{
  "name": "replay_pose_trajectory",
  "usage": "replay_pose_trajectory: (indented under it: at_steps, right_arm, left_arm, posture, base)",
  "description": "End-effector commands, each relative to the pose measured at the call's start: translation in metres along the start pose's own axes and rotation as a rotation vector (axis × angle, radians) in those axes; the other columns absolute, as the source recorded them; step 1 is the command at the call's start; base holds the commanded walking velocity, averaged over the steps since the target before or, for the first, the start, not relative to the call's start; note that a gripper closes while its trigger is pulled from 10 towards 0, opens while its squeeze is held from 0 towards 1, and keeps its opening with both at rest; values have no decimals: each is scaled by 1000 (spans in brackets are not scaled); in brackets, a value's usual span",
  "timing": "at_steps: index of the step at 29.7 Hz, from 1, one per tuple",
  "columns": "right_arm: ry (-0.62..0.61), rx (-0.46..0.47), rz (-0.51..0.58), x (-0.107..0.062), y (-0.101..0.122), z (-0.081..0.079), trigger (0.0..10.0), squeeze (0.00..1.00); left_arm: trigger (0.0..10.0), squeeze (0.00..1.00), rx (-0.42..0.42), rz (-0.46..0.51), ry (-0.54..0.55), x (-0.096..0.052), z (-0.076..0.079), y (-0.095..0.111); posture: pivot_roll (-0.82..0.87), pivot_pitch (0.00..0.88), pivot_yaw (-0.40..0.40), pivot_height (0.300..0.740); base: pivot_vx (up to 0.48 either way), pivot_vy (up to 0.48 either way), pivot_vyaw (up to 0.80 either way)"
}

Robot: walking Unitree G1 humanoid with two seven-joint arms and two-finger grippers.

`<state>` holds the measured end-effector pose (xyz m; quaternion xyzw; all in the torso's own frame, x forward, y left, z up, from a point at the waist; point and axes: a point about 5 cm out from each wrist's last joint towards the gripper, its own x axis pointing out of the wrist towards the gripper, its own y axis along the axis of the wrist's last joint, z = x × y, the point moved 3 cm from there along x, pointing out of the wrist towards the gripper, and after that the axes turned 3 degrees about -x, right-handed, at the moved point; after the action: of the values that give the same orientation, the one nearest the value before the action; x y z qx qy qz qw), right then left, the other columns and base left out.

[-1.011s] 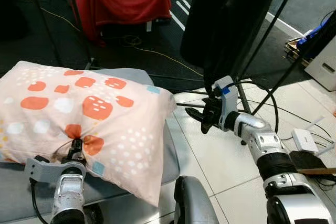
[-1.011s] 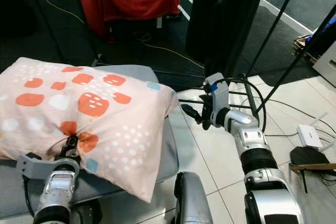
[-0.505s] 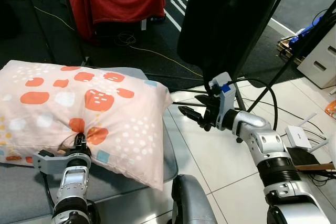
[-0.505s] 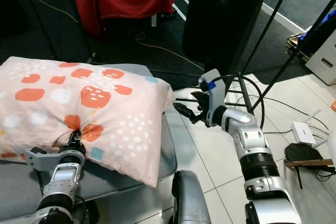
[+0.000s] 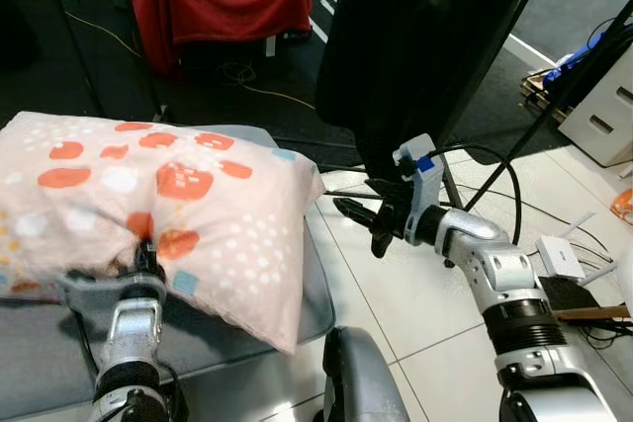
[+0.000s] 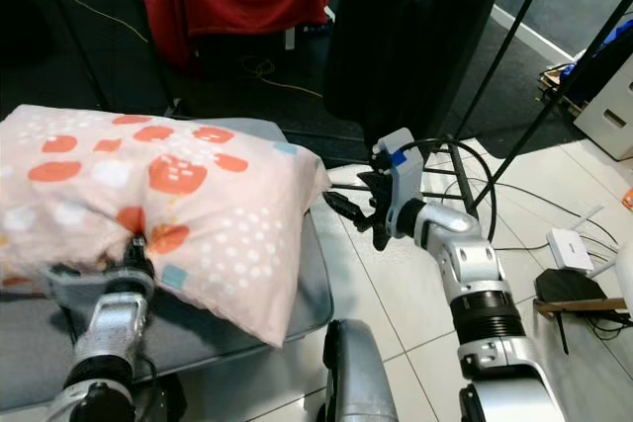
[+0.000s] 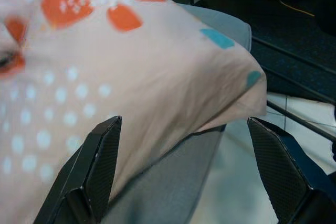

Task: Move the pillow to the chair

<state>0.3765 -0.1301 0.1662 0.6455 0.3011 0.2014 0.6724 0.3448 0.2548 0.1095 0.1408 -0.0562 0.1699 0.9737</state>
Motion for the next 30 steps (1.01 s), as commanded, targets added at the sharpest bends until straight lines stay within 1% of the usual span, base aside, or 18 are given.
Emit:
replay_pose_trajectory:
  at_steps: [1,2,3,6,8,10,12,13,14,16,17,18,20,22,23,25,26,30]
  right_arm:
    - [-24,36,2,-2,-4,4,10000,0]
    - [-29,46,5,0,-4,4,10000,0]
    - [-29,46,5,0,-4,4,10000,0]
    - [-31,63,24,5,-2,3,10000,0]
    - [-21,77,45,10,2,0,10000,0]
    - [-21,77,45,10,2,0,10000,0]
    - [-16,82,52,12,4,-2,10000,0]
    - [-13,87,60,14,5,-3,10000,0]
    - [-13,87,60,14,5,-3,10000,0]
    - [-11,92,69,18,7,-4,10000,0]
    - [-11,92,69,18,7,-4,10000,0]
    - [-10,94,73,19,7,-4,10000,0]
    - [-10,94,73,19,7,-4,10000,0]
    - [-4,100,86,25,10,-6,10000,0]
    - [1,102,91,27,12,-7,10000,0]
    - [1,102,91,27,12,-7,10000,0]
    - [6,106,96,29,13,-8,10000,0]
    - [20,115,102,32,13,-13,10000,0]
  left_arm:
    - [0,0,17,2,-103,5,29,3]
    - [0,0,60,6,-153,3,43,9]
    - [0,0,60,6,-153,3,43,9]
    - [0,0,99,20,-220,-3,62,20]
    - [0,0,120,24,-273,-20,85,30]
    - [0,0,120,24,-273,-20,85,30]
    - [0,0,147,14,-289,-28,92,31]
    - [0,0,178,-8,-300,-41,98,31]
    - [0,0,178,-8,-300,-41,98,31]
    - [0,0,250,-68,-325,-65,109,25]
    - [0,0,250,-68,-325,-65,109,25]
    - [0,0,280,-94,-333,-73,112,21]
    - [0,0,280,-94,-333,-73,112,21]
    - [0,0,320,-136,-313,-86,111,11]
    - [3765,0,329,-150,-296,-90,109,7]
    - [3765,0,329,-150,-296,-90,109,7]
    - [10000,0,336,-169,-278,-94,106,3]
    - [10000,0,365,-220,-270,-96,104,-8]
  posture:
    - [-214,149,-134,481]
    - [-202,134,-130,486]
    - [-202,134,-130,486]
    - [-182,110,-125,496]
    - [-177,100,-121,506]
    - [-177,100,-121,506]
    - [-170,90,-118,511]
    - [-149,75,-120,516]
    - [-149,75,-120,516]
    - [-130,65,-126,526]
    - [-130,65,-126,526]
    - [-124,61,-129,531]
    - [-124,61,-129,531]
    - [-104,51,-136,541]
    - [-99,49,-139,546]
    - [-99,49,-139,546]
    - [-93,49,-140,551]
    - [-90,46,-143,566]
  base:
    - [0,0,0]
    - [0,0,0]
    - [0,0,0]
    - [0,0,0]
    - [0,0,0]
    - [0,0,0]
    - [0,0,0]
    - [0,0,0]
    - [0,0,0]
    - [0,0,0]
    - [0,0,0]
    - [0,0,0]
    - [0,0,0]
    - [0,0,0]
    - [0,0,0]
    - [0,0,0]
    - [0,0,0]
    - [0,0,0]
